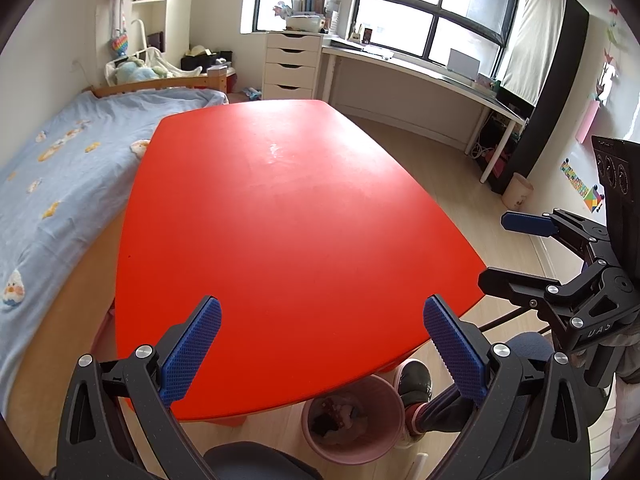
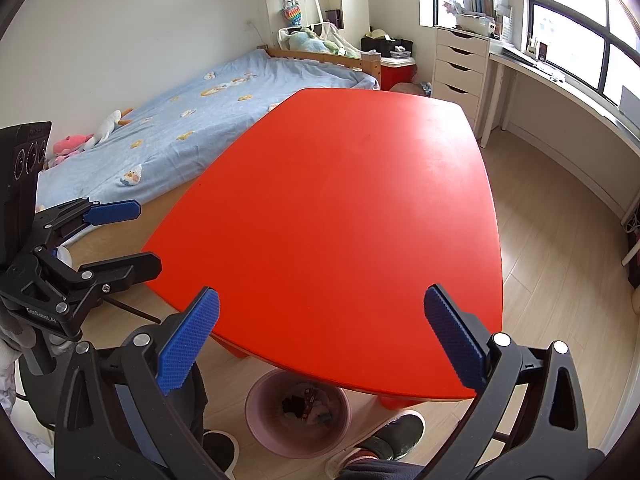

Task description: Collect trash

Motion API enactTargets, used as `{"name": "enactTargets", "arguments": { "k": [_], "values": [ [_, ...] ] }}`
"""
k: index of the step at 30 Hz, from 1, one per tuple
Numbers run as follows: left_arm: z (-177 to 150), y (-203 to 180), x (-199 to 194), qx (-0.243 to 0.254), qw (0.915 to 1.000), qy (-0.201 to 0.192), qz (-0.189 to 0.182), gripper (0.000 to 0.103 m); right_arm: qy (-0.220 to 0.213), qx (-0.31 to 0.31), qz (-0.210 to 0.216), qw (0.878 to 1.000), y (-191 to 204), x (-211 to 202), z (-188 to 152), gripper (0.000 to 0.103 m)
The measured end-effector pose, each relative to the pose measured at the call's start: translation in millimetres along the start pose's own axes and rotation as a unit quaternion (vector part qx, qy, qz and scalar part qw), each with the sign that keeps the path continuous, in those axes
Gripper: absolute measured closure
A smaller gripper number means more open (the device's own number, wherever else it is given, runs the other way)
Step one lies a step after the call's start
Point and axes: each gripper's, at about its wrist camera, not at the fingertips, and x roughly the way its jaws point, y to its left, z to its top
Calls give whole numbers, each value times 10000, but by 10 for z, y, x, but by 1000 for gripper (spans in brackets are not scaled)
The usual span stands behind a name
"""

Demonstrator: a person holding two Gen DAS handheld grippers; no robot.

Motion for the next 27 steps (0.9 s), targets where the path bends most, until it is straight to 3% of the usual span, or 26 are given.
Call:
{"name": "enactTargets", "arguments": {
  "k": [27],
  "values": [
    [15,-61,5,124,9998,-61,144,6,-1,-1,-8,10000,4,0,9,3]
  ]
}}
